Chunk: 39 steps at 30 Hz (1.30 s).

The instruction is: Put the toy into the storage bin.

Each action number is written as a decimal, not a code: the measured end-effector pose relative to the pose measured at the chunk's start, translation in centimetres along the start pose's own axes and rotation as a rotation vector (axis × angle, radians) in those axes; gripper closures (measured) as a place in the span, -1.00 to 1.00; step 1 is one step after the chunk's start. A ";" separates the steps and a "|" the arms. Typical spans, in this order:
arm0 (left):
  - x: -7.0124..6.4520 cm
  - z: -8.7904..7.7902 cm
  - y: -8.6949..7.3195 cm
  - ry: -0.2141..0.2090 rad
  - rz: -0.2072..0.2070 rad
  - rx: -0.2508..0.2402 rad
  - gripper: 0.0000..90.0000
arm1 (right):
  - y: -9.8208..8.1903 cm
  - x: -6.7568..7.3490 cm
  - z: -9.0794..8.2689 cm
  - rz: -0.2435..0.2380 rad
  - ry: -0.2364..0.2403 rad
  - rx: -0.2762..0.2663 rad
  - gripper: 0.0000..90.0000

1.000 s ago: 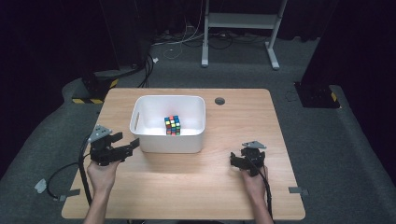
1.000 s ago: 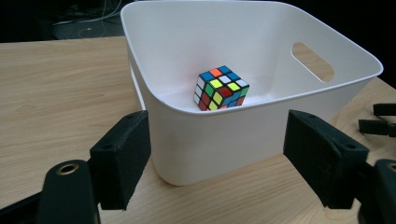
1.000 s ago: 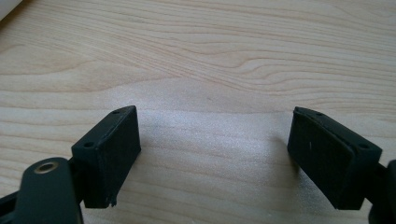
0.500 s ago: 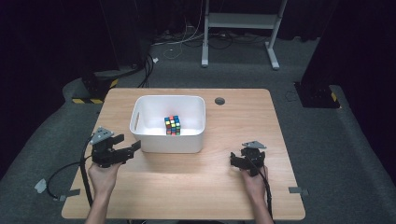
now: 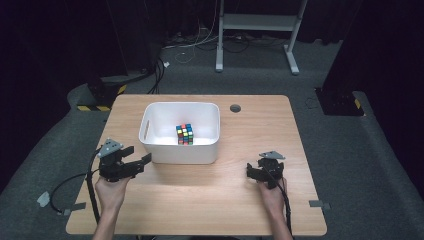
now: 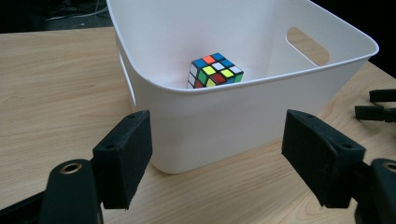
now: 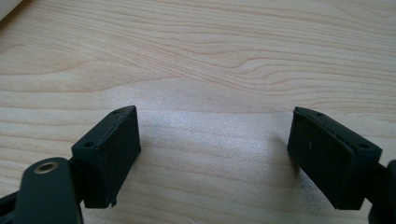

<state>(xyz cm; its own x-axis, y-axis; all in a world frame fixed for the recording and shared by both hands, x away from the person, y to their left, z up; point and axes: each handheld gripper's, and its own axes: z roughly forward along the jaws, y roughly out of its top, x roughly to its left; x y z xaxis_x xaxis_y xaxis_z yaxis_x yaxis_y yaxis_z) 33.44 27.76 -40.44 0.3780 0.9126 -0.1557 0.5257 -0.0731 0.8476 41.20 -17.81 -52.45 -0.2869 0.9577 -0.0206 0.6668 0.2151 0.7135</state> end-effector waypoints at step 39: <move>-0.1 1.1 -2.1 -0.027 -0.007 0.042 -0.57 | 0.0 0.0 0.0 0.000 0.000 0.000 -0.62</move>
<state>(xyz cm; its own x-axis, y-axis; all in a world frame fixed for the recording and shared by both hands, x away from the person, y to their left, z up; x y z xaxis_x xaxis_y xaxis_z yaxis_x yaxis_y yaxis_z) 33.10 27.37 -42.75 0.3939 0.9022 -0.1758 0.5596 -0.0837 0.8245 41.20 -17.81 -52.45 -0.2867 0.9578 -0.0210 0.6667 0.2152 0.7136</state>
